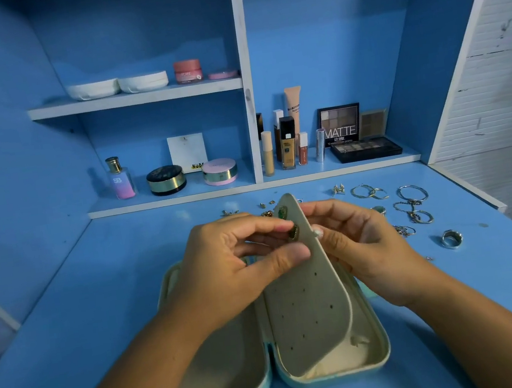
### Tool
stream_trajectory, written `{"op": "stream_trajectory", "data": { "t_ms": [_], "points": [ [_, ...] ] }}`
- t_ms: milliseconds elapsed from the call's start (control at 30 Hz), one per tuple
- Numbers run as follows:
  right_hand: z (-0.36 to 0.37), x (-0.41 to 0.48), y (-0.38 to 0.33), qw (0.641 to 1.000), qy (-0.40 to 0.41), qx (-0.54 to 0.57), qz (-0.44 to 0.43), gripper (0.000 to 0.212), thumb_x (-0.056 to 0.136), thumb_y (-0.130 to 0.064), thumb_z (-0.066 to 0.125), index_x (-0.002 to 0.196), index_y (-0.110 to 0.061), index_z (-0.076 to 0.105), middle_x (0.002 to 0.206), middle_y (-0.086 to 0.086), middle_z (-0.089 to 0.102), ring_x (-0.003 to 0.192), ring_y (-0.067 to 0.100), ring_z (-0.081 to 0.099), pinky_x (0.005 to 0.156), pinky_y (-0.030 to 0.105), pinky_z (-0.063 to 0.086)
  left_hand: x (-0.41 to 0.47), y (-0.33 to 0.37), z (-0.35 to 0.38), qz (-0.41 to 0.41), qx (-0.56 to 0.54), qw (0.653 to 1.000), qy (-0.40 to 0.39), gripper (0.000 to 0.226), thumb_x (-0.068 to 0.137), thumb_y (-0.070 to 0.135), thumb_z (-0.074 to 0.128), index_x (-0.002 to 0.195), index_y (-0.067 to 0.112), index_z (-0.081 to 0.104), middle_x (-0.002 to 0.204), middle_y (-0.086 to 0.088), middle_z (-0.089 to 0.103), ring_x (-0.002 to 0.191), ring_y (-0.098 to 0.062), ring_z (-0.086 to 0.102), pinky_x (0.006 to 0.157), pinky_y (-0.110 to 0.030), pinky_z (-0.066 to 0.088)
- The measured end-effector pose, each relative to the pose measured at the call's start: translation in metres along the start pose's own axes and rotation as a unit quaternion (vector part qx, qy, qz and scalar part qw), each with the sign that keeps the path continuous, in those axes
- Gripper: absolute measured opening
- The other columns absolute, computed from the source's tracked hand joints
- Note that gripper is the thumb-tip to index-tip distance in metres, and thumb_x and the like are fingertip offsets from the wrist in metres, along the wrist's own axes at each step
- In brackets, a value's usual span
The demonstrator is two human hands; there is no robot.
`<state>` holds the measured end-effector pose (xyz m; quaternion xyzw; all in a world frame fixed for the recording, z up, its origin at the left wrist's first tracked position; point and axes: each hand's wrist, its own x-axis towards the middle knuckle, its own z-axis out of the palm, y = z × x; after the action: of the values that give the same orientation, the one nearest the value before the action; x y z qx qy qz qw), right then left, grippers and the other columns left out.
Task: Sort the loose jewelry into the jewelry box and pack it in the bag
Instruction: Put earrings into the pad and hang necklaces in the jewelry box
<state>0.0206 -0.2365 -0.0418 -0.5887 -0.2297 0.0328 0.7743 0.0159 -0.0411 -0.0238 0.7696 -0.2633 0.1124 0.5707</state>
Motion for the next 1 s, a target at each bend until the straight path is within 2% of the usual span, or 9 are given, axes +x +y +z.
{"op": "stream_trajectory", "data": {
  "t_ms": [167, 300, 433, 633, 700, 767, 867, 933, 1000],
  "points": [
    [0.01, -0.002, 0.008, 0.994, -0.012, -0.092, -0.05, 0.056, 0.079, -0.042, 0.07, 0.126, -0.014, 0.056, 0.118, 0.021, 0.06, 0.104, 0.039, 0.061, 0.092, 0.047, 0.051, -0.008, 0.007, -0.016, 0.013, 0.044, 0.997, -0.059, 0.087, 0.042, 0.073, 0.079, 0.115, 0.028, 0.067, 0.11, 0.011, 0.071, 0.103, -0.007, 0.068, 0.085, -0.024, 0.056],
    [0.014, -0.002, 0.016, 0.984, -0.013, -0.169, -0.062, 0.058, 0.083, -0.048, 0.065, 0.132, -0.02, 0.051, 0.117, 0.013, 0.063, 0.104, 0.033, 0.063, 0.092, 0.051, 0.05, -0.03, 0.019, -0.018, 0.004, 0.184, 0.976, -0.114, 0.121, 0.038, 0.078, 0.078, 0.144, 0.028, 0.045, 0.134, 0.024, 0.052, 0.126, 0.003, 0.05, 0.102, -0.03, 0.048],
    [0.019, -0.001, 0.019, 0.957, -0.03, -0.278, -0.077, 0.056, 0.084, -0.053, 0.06, 0.134, -0.032, 0.049, 0.115, 0.002, 0.064, 0.099, 0.02, 0.065, 0.088, 0.037, 0.054, -0.043, 0.015, -0.022, 0.006, 0.2, 0.976, -0.091, 0.117, 0.046, 0.076, 0.078, 0.146, 0.032, 0.036, 0.139, 0.025, 0.047, 0.13, 0.004, 0.045, 0.107, -0.031, 0.044],
    [0.017, -0.002, 0.015, 0.922, -0.048, -0.375, -0.085, 0.053, 0.085, -0.047, 0.059, 0.135, -0.032, 0.05, 0.111, -0.01, 0.064, 0.1, 0.015, 0.062, 0.084, 0.032, 0.052, -0.054, 0.007, -0.015, -0.043, 0.123, 0.987, -0.097, 0.105, 0.058, 0.064, 0.077, 0.145, 0.049, 0.02, 0.135, 0.032, 0.043, 0.127, 0.005, 0.046, 0.097, -0.01, 0.041],
    [0.01, -0.001, 0.011, 0.912, -0.017, -0.4, -0.094, 0.043, 0.086, -0.042, 0.059, 0.128, -0.036, 0.056, 0.108, -0.015, 0.065, 0.099, 0.012, 0.062, 0.082, 0.029, 0.052, -0.054, 0.005, -0.014, -0.047, 0.123, 0.985, -0.108, 0.1, 0.06, 0.06, 0.073, 0.143, 0.054, 0.019, 0.135, 0.032, 0.043, 0.126, 0.005, 0.046, 0.1, -0.016, 0.043],
    [0.001, 0.003, 0.008, 0.906, 0.035, -0.412, -0.086, 0.032, 0.089, -0.029, 0.06, 0.12, -0.04, 0.059, 0.107, -0.018, 0.065, 0.098, 0.005, 0.061, 0.082, 0.025, 0.05, -0.055, 0.003, -0.014, -0.052, 0.107, 0.986, -0.113, 0.098, 0.062, 0.059, 0.072, 0.144, 0.053, 0.02, 0.138, 0.026, 0.044, 0.128, -0.001, 0.047, 0.104, -0.032, 0.046],
    [-0.015, 0.011, -0.005, 0.891, 0.1, -0.443, -0.02, 0.031, 0.093, -0.015, 0.056, 0.107, -0.042, 0.061, 0.102, -0.015, 0.064, 0.09, 0.003, 0.061, 0.078, 0.024, 0.052, -0.057, 0.001, -0.015, -0.058, 0.086, 0.988, -0.111, 0.099, 0.062, 0.06, 0.071, 0.146, 0.05, 0.021, 0.14, 0.022, 0.044, 0.131, -0.007, 0.046, 0.105, -0.041, 0.045],
    [-0.018, 0.016, -0.019, 0.883, 0.091, -0.461, 0.025, 0.026, 0.094, -0.02, 0.056, 0.104, -0.044, 0.06, 0.095, -0.015, 0.063, 0.083, 0.008, 0.063, 0.064, 0.015, 0.049, -0.057, -0.001, -0.016, -0.055, 0.078, 0.989, -0.111, 0.1, 0.062, 0.059, 0.072, 0.147, 0.047, 0.021, 0.14, 0.02, 0.044, 0.131, -0.009, 0.048, 0.104, -0.041, 0.046],
    [-0.009, 0.019, -0.031, 0.902, 0.057, -0.426, 0.023, 0.022, 0.092, -0.025, 0.058, 0.104, -0.043, 0.062, 0.095, -0.016, 0.065, 0.081, 0.004, 0.064, 0.062, 0.013, 0.049, -0.057, -0.002, -0.017, -0.051, 0.075, 0.99, -0.109, 0.101, 0.061, 0.059, 0.073, 0.147, 0.045, 0.022, 0.14, 0.02, 0.044, 0.13, -0.009, 0.049, 0.104, -0.04, 0.047]
  ]
}}
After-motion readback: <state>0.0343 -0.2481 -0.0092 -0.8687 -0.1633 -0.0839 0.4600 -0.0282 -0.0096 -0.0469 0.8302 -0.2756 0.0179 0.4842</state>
